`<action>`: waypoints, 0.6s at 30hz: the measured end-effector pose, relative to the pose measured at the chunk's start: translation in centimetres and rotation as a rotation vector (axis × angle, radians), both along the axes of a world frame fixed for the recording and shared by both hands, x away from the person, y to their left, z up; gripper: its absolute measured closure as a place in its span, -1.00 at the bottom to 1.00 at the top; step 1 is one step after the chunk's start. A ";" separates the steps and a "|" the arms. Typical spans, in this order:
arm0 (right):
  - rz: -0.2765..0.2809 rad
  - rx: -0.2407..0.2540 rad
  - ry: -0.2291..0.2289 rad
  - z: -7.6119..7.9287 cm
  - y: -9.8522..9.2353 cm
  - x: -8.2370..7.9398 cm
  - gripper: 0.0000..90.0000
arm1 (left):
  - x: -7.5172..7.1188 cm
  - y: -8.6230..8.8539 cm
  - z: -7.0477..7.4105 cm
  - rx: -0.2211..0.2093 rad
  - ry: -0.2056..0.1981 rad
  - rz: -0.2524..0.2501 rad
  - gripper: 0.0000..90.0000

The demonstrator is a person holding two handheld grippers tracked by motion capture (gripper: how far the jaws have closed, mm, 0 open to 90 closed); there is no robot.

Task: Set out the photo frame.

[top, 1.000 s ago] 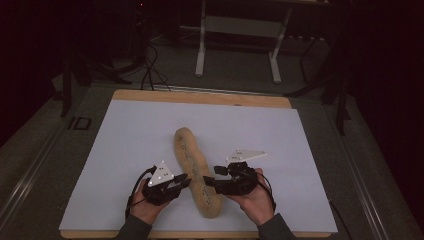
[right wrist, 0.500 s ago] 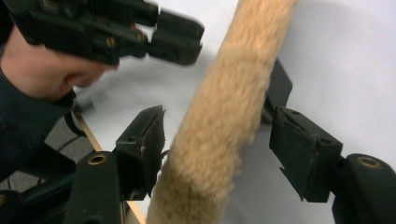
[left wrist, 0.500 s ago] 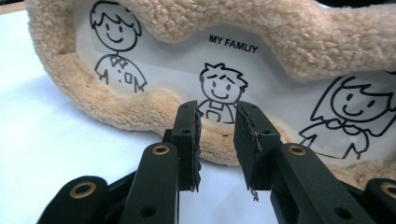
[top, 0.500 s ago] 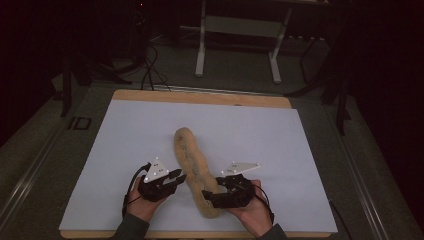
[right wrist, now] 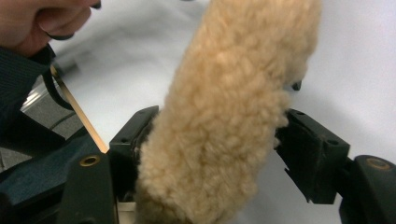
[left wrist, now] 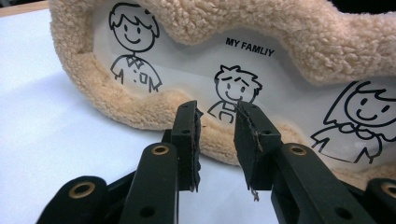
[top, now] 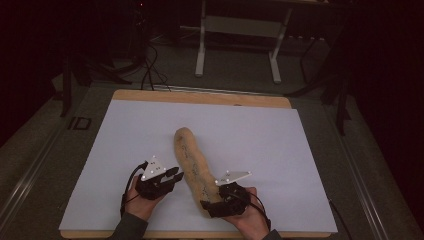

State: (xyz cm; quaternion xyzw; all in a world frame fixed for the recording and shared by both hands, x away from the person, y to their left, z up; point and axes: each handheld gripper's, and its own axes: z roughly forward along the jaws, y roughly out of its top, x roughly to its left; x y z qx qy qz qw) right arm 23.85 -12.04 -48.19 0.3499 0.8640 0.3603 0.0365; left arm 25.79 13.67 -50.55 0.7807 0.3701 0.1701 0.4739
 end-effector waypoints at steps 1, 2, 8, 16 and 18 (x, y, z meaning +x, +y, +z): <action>0.001 0.000 0.000 -0.1 0.0 0.0 -0.25 | 0.0 0.0 0.0 -0.002 0.000 0.002 0.57; 0.003 0.002 0.001 -0.1 0.0 0.0 -0.22 | 0.0 0.0 0.0 -0.002 0.000 0.004 0.57; 0.030 0.006 0.014 0.1 0.1 -0.2 0.14 | 0.0 0.1 0.0 -0.001 0.000 0.006 0.57; 0.037 -0.037 -0.006 0.5 -0.1 -0.2 0.24 | 0.1 0.1 -0.1 0.004 0.001 0.007 0.57; 0.040 -0.050 -0.012 0.6 -0.4 -0.1 0.29 | 0.1 0.1 -0.1 0.004 0.000 0.010 0.57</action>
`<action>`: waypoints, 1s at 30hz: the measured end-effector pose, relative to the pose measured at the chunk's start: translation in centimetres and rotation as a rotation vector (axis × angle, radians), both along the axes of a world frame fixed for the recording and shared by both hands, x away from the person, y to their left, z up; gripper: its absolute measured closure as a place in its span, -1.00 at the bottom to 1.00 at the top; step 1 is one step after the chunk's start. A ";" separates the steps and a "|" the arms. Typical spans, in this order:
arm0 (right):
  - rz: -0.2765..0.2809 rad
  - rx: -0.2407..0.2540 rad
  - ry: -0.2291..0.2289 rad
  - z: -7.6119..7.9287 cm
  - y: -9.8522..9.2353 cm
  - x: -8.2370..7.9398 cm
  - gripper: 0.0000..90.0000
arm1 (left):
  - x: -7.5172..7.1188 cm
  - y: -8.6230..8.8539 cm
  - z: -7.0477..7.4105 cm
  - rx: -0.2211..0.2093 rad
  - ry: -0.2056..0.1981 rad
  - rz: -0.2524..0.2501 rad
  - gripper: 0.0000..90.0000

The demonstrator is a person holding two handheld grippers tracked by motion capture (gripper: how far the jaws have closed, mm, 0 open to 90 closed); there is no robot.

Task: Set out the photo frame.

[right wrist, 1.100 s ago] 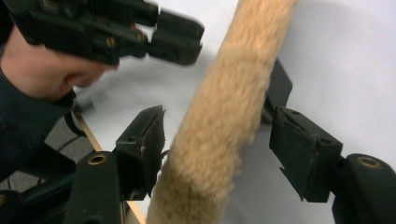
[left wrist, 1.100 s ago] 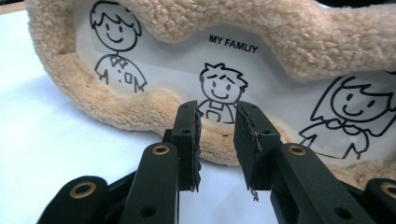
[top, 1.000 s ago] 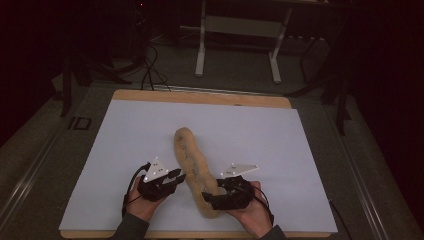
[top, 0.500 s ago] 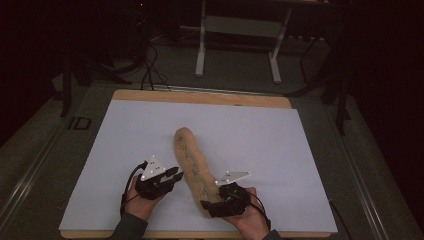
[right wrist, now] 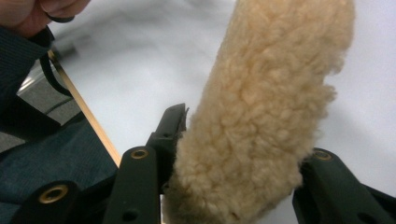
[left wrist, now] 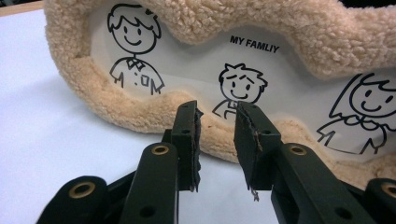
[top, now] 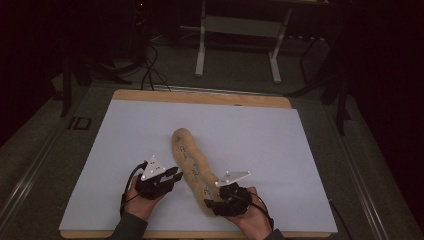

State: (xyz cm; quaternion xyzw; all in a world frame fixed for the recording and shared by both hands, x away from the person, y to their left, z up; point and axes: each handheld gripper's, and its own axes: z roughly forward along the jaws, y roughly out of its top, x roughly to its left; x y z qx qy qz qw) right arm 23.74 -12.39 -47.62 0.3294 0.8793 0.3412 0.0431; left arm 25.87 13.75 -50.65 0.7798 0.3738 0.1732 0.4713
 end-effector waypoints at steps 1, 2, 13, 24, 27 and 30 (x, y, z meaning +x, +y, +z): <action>-0.001 -0.005 -0.003 0.0 -0.1 0.1 0.30 | 0.0 0.0 0.0 -0.001 0.000 0.001 0.57; 0.000 -0.010 -0.007 0.1 -0.2 0.1 0.32 | 0.0 0.0 0.0 0.000 0.000 0.001 0.57; 0.021 -0.031 -0.021 0.3 -1.5 1.1 0.41 | 0.2 0.0 -0.2 0.017 -0.001 0.015 0.56; -0.004 -0.037 -0.040 0.2 -2.8 1.5 0.46 | 0.6 1.2 0.0 0.015 -0.006 0.099 0.50; -0.006 -0.040 -0.047 0.2 -2.9 1.5 0.46 | 0.8 1.7 0.0 0.014 -0.009 0.140 0.50; -0.003 -0.041 -0.048 0.3 -3.0 1.6 0.46 | 0.5 1.8 0.3 0.060 -0.043 0.193 0.44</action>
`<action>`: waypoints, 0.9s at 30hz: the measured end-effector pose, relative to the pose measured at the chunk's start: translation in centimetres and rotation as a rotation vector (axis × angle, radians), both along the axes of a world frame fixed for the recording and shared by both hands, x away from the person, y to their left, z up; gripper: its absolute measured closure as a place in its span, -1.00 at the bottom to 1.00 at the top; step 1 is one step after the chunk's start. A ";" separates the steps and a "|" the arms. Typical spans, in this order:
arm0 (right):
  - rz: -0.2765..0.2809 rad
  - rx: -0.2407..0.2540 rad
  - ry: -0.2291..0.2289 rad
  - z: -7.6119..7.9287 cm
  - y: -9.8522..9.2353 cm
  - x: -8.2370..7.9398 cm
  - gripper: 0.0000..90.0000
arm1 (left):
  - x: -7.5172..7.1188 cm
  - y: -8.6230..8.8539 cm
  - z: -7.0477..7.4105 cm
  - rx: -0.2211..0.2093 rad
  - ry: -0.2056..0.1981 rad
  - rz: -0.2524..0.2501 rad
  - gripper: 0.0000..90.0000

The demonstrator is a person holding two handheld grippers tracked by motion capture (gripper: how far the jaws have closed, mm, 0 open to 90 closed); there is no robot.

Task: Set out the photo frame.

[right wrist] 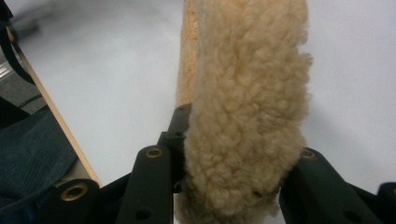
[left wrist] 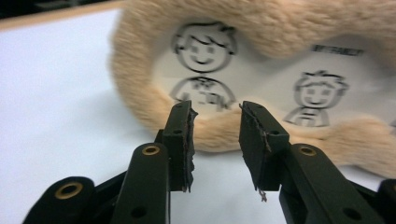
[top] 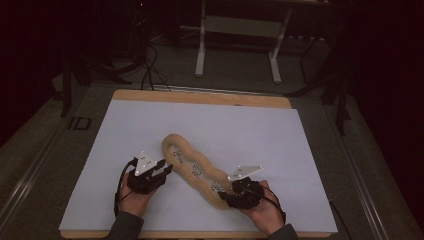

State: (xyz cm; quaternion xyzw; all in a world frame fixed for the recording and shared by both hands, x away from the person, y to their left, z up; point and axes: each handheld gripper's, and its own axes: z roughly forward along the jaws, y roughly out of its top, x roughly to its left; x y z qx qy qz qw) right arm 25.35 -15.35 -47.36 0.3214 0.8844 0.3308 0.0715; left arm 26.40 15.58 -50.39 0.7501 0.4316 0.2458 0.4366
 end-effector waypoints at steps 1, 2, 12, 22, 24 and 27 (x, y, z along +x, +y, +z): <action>0.001 0.000 -0.004 0.0 -0.1 0.0 0.46 | -0.1 0.0 0.1 0.013 -0.013 0.009 0.44; -0.002 -0.001 -0.005 0.0 -0.1 0.1 0.46 | -0.1 -0.1 0.2 0.028 -0.021 0.017 0.43; -0.013 0.005 -0.006 0.0 -0.6 0.3 0.46 | 2.4 1.0 0.4 0.082 -0.017 0.082 0.35; -0.025 0.012 -0.005 -0.1 -0.8 0.3 0.45 | 5.5 0.8 0.3 0.158 -0.005 0.021 0.18; -0.025 0.013 -0.005 -0.2 -0.8 0.4 0.44 | 6.0 0.4 0.3 0.180 0.007 0.002 0.18; -0.026 0.015 0.000 -0.1 -1.0 0.4 0.43 | 6.6 0.3 0.2 0.179 0.024 0.004 0.23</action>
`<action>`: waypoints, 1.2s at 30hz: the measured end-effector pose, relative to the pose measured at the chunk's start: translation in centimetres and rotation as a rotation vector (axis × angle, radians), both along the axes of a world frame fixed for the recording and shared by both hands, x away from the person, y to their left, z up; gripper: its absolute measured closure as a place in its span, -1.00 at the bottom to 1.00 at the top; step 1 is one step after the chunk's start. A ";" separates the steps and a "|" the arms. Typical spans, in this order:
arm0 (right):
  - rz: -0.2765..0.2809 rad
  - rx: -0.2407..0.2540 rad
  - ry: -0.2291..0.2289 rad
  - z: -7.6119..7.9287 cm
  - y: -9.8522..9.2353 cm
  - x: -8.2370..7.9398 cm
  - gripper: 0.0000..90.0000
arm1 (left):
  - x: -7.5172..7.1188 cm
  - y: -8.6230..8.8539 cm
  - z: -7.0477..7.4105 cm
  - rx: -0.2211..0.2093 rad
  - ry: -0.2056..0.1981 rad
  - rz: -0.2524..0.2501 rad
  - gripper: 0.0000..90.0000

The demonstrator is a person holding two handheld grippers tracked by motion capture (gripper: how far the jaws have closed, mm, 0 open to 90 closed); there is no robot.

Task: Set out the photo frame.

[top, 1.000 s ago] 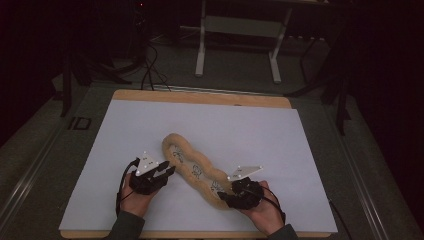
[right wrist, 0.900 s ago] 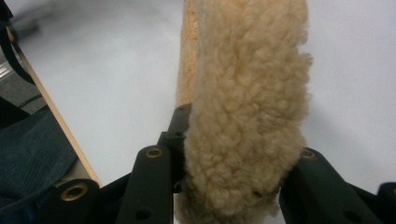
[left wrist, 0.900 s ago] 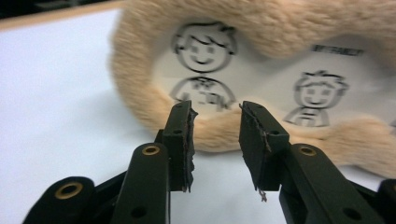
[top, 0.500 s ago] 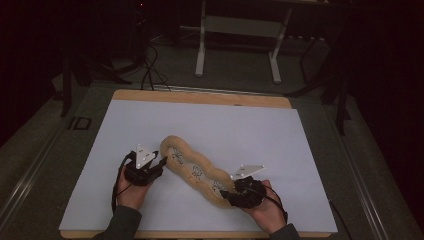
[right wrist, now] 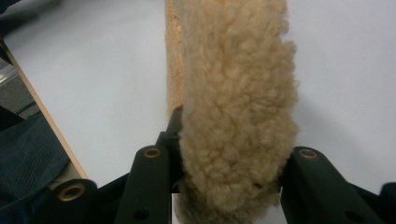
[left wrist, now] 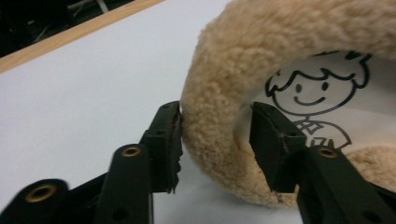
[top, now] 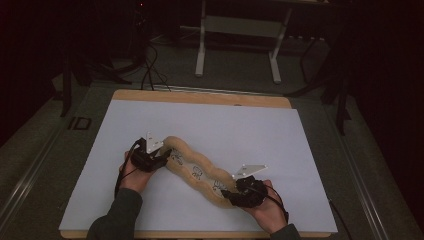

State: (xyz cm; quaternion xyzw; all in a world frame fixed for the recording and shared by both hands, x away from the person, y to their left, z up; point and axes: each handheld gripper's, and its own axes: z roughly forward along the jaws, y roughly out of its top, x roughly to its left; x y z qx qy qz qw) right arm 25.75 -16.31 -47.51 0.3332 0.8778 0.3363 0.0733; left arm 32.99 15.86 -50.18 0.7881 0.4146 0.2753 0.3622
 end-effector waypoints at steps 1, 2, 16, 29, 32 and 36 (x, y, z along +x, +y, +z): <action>-0.002 0.001 0.002 0.0 0.0 0.0 0.43 | 0.1 0.1 0.0 0.005 0.002 0.004 0.29; -0.002 0.003 0.007 0.0 -0.1 0.0 0.42 | 0.2 0.1 0.0 0.016 0.003 0.007 0.37; -0.044 0.056 0.127 -0.5 -1.2 0.1 0.29 | 0.5 0.8 0.0 -0.069 0.057 0.010 0.59; -0.116 0.047 0.156 -0.4 -1.8 0.2 0.44 | 0.2 0.1 0.7 -0.093 0.029 0.037 0.62; -0.131 0.038 0.145 -0.4 -1.9 0.3 0.44 | 0.2 -0.1 0.7 -0.095 0.027 0.047 0.62; -0.175 0.011 0.111 -0.3 -2.3 0.9 0.45 | 0.2 -0.5 0.6 -0.102 0.023 0.068 0.62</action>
